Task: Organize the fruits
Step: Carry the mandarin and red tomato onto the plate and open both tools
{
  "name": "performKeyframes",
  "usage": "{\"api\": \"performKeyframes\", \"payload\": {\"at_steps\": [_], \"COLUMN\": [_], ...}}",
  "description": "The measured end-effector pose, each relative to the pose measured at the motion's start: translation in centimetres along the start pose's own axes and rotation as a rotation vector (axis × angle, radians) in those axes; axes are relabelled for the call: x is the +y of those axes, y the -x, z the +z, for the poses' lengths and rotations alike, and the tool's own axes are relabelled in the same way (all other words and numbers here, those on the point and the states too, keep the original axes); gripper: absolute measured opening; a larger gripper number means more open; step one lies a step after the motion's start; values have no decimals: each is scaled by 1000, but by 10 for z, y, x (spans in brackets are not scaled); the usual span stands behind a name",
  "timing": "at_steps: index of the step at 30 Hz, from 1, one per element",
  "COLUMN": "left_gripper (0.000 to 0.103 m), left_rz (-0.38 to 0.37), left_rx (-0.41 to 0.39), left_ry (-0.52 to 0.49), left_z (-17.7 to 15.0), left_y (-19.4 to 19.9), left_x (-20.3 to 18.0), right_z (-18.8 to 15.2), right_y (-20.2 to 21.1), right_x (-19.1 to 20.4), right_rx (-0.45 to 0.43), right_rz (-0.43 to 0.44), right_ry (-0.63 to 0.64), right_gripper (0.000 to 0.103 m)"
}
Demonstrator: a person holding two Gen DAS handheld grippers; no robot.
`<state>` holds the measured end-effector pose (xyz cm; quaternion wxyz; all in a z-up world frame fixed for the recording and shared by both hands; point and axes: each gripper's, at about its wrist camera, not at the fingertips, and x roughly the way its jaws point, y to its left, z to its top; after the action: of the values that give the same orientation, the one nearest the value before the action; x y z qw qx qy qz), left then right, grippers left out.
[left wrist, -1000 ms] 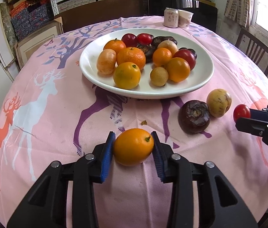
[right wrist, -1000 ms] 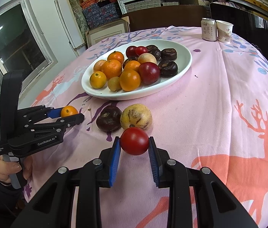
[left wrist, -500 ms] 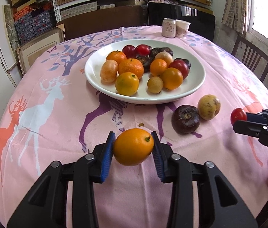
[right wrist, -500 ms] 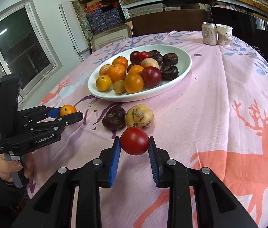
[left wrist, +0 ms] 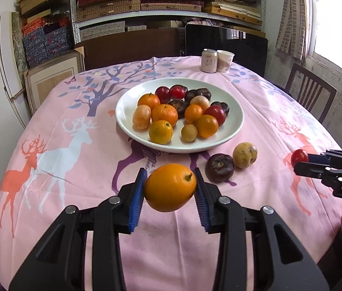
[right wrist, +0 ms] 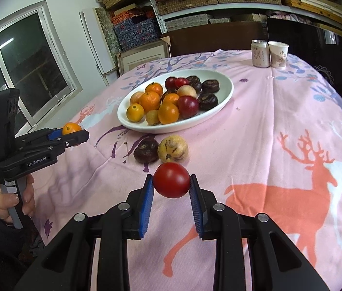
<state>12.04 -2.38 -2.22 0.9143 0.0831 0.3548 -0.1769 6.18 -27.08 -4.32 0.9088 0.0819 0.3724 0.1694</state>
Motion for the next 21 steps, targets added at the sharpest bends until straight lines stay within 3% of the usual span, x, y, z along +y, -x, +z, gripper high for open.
{"api": "performKeyframes", "payload": {"at_steps": [7, 12, 16, 21], "left_gripper": [37, 37, 37, 37], "left_rz": [-13, -33, -56, -41], "left_rx": [-24, -40, -5, 54], "left_ry": [-5, -21, -1, 19], "left_z": [25, 70, 109, 132], "left_y": [-4, -20, -60, -118], "left_x": [-1, 3, 7, 13], "right_z": [34, 89, 138, 177], "right_y": [14, 8, -29, -95], "right_x": [-3, -5, -10, -12], "right_rx": [-34, -73, -44, 28], "right_rz": [-32, -41, -40, -46], "right_ry": [43, 84, 97, 109], "right_gripper": [30, 30, 31, 31]}}
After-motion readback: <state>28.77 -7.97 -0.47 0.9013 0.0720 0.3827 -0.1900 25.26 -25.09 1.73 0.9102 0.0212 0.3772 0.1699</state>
